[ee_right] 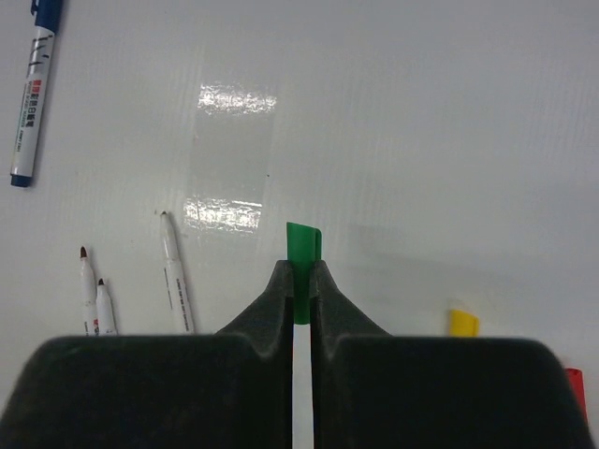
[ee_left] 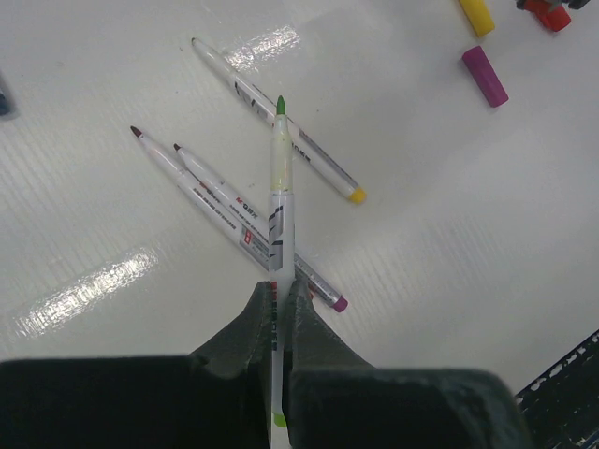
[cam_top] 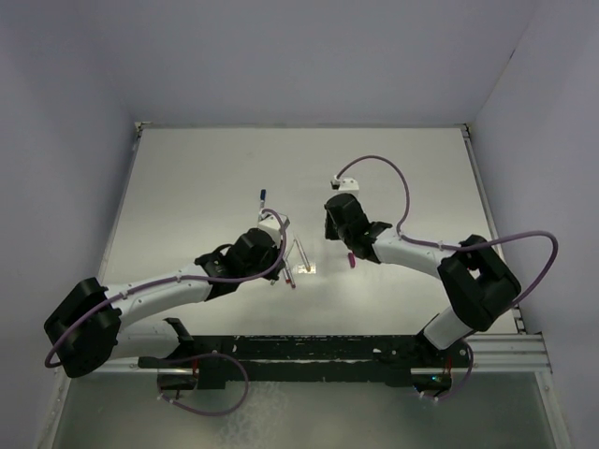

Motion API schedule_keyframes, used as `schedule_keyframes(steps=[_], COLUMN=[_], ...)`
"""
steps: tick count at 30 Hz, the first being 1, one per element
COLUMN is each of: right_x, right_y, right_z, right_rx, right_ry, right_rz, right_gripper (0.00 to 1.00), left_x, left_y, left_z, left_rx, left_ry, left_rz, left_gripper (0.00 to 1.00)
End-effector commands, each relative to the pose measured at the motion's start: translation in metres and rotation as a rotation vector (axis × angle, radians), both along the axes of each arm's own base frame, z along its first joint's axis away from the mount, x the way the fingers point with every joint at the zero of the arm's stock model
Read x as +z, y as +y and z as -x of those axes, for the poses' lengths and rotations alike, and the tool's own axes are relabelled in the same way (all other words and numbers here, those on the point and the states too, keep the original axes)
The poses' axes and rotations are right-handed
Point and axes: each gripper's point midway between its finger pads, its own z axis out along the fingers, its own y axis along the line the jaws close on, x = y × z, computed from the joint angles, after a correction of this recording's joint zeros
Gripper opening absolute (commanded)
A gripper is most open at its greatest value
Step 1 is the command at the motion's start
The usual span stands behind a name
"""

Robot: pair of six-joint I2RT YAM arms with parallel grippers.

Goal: Insert the pens into the pen caps

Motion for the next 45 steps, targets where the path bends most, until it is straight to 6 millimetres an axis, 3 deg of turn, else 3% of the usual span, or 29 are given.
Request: schedule_keyframes(steps=[1, 8, 16, 24, 40, 45], right_x=[0.057, 0.110, 0.164, 0.197, 0.249, 0.252], right_y=[0.010, 0.018, 0.020, 0.013, 0.013, 0.018], right_z=[-0.022, -0.025, -0.008, 0.017, 0.050, 0.054], right_rx=[0.008, 0.035, 0.087, 0.134, 0.227, 0.267], right_ry=[-0.159, -0.334, -0.518, -0.656, -0.871, -0.871], right_rz=[-0.044, -0.188, -0.389, -0.556, -0.882, -0.900], right_gripper=[0.00, 0.00, 0.00, 0.00, 0.00, 0.00], left_x=[0.022, 0.043, 0.082, 0.116, 0.137, 0.144], left_y=[-0.006, -0.023, -0.041, -0.045, -0.055, -0.053], left_z=[-0.010, -0.009, 0.002, 0.003, -0.007, -0.009], left_rx=[-0.010, -0.084, -0.193, -0.207, -0.195, -0.176], left_ry=[-0.094, -0.167, -0.302, -0.434, -0.502, -0.523], left_rz=[0.050, 0.166, 0.374, 0.518, 0.600, 0.614], left_gripper=[0.00, 0.00, 0.00, 0.00, 0.00, 0.00])
